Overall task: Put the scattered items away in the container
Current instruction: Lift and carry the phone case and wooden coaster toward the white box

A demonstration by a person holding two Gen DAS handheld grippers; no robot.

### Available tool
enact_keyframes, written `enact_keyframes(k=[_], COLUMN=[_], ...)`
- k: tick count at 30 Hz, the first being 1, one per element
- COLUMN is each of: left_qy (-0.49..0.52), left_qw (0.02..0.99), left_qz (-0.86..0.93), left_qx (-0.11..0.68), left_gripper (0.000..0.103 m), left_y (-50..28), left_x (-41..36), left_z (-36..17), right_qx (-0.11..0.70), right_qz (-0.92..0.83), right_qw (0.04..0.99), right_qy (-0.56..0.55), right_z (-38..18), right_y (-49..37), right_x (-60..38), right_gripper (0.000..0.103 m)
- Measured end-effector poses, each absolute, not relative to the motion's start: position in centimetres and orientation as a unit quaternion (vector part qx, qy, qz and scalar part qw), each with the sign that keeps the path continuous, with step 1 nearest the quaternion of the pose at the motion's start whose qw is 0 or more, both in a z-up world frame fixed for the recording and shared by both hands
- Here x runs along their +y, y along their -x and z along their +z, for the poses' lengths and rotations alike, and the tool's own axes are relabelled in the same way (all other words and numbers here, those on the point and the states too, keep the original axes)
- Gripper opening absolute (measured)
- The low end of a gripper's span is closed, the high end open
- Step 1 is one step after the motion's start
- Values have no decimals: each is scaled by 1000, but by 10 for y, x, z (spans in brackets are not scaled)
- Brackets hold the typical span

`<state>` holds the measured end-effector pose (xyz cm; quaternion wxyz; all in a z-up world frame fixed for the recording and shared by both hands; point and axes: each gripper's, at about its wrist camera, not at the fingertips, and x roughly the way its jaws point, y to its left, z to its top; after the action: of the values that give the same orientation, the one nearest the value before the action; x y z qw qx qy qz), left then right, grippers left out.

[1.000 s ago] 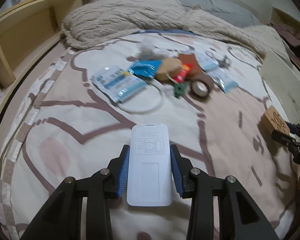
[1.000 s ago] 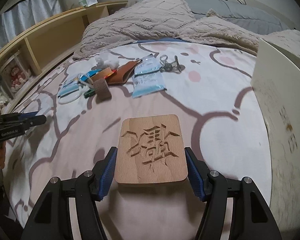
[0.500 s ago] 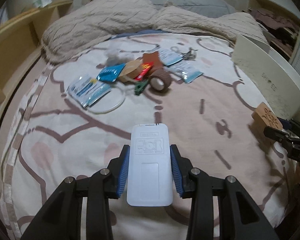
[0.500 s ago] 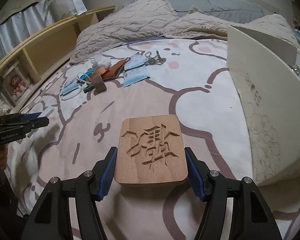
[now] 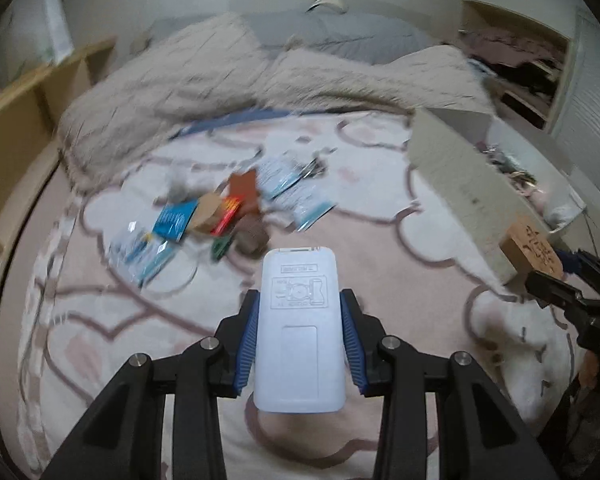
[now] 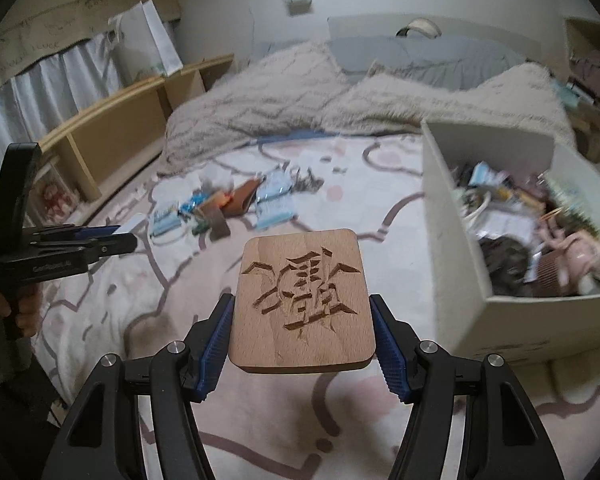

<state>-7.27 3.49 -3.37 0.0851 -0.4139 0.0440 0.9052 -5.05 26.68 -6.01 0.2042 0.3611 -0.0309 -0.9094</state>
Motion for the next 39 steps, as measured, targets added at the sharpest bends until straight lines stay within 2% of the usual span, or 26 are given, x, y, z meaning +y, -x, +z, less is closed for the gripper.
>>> enact_keyframes(k=[8, 23, 39], left_qy=[402, 369, 363], left_qw=[122, 216, 232], left_qz=[906, 900, 901], left_qx=[48, 82, 49], left_gripper=[39, 39, 38], left_y=[72, 93, 185], left_x=[69, 181, 278], left_z=[5, 54, 54], right_qx=[-38, -76, -109], right_qz=[-921, -932, -934], right_qw=[188, 131, 62], right_qy=[-339, -329, -335], right_z=[-30, -14, -20], right_y=[40, 44, 59], right_x=[295, 366, 428], right_gripper=[66, 66, 66])
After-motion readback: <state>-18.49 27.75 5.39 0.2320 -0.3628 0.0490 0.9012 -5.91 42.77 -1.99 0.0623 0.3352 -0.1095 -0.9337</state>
